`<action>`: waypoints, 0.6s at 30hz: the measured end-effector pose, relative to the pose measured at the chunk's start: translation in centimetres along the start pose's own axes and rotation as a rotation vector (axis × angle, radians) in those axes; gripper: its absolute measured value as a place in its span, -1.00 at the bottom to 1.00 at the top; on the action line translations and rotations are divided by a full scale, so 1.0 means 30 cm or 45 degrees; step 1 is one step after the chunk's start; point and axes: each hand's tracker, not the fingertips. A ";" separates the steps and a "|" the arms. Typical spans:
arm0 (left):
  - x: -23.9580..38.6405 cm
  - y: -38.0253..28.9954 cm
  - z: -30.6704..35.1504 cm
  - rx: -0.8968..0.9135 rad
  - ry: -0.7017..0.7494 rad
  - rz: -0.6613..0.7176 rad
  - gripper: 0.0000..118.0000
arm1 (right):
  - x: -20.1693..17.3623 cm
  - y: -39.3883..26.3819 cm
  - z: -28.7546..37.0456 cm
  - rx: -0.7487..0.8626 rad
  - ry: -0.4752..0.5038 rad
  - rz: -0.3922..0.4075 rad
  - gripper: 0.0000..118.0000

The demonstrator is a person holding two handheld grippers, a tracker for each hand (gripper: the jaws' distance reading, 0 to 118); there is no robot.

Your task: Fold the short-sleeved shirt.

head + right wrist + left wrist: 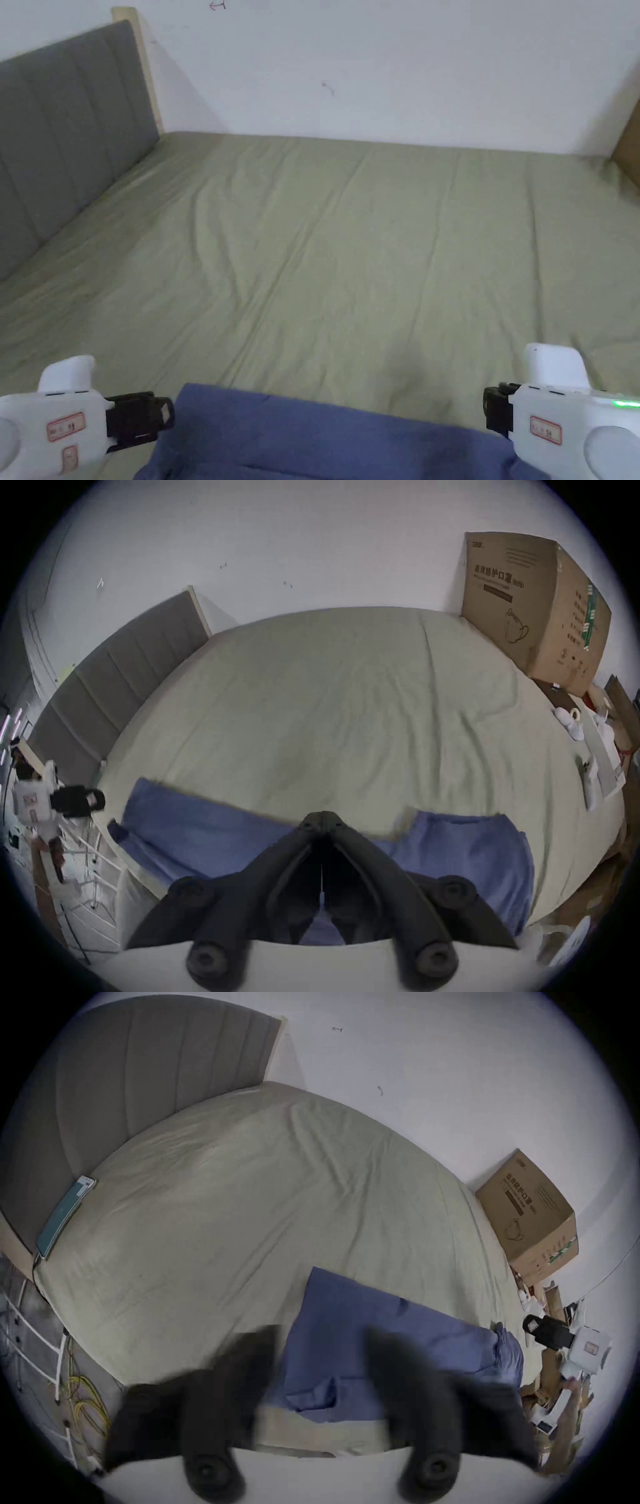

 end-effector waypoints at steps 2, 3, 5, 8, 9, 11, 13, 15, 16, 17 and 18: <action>-0.027 -0.007 -0.025 -0.034 -0.055 0.017 1.00 | -0.017 0.012 -0.018 0.001 0.000 0.007 -1.00; -0.036 -0.017 -0.033 -0.039 -0.111 0.056 0.99 | -0.024 0.017 -0.029 -0.015 -0.001 0.015 -1.00; -0.080 -0.028 -0.072 -0.096 -0.196 0.164 0.98 | -0.034 0.022 -0.041 -0.031 0.003 0.016 -1.00; -0.129 -0.061 -0.138 -0.164 -0.244 0.276 0.84 | -0.039 0.014 -0.048 -0.061 0.047 -0.002 -1.00; -0.145 -0.073 -0.159 -0.170 -0.270 0.316 0.75 | -0.041 0.010 -0.050 -0.070 0.055 -0.001 -1.00; -0.162 -0.094 -0.196 -0.209 -0.366 0.398 0.73 | -0.048 0.000 -0.056 -0.088 0.042 0.019 -1.00; -0.175 -0.113 -0.230 -0.214 -0.417 0.452 0.75 | -0.046 -0.004 -0.063 -0.106 0.034 0.021 -1.00; -0.177 -0.117 -0.230 -0.178 -0.476 0.544 0.73 | -0.037 -0.009 -0.067 -0.116 0.045 -0.003 -1.00; -0.180 -0.116 -0.233 -0.184 -0.505 0.564 0.59 | -0.034 -0.011 -0.069 -0.119 0.049 -0.014 -1.00; -0.186 -0.111 -0.238 -0.191 -0.459 0.536 0.13 | -0.032 -0.012 -0.071 -0.125 0.053 -0.022 -1.00; -0.188 -0.108 -0.256 -0.229 -0.340 0.521 -0.92 | -0.031 -0.012 -0.071 -0.126 0.056 -0.024 -1.00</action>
